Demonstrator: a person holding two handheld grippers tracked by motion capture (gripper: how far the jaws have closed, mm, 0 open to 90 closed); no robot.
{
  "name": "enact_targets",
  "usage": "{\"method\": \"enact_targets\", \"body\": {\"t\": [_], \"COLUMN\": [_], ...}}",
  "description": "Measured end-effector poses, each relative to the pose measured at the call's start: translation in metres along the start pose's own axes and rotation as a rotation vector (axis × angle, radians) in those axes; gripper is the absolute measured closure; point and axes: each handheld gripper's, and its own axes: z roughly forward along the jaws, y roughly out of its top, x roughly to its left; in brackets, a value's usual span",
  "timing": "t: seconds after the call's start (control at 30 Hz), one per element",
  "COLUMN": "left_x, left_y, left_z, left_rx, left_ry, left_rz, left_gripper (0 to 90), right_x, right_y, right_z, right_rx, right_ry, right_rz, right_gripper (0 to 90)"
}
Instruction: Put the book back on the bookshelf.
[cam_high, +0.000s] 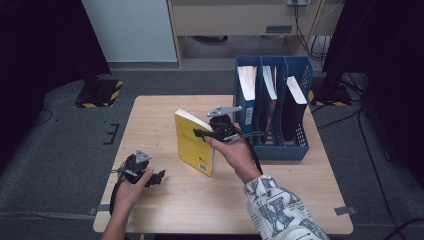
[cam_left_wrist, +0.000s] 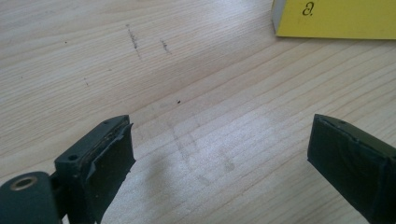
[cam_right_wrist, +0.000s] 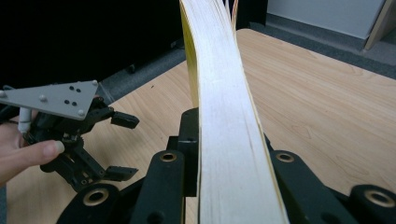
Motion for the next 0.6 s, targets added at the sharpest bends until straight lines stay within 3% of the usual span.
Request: {"method": "enact_targets", "body": {"t": [0.3,0.6], "left_x": [0.003,0.003], "left_y": [-0.001,-0.002], "left_z": [0.001,0.003], "left_rx": [0.005,0.027], "left_ry": [0.005,0.007], "left_rz": [-0.008,-0.007], "left_gripper": [6.4,6.4], "right_x": [-0.008,-0.014], "right_y": [0.003,0.003], "right_z": [-0.008,-0.017], "right_rx": [-0.020,-0.031], "right_ry": [-0.003,-0.020], "right_rz": [0.069,0.083], "right_gripper": [75.2,75.2]}}
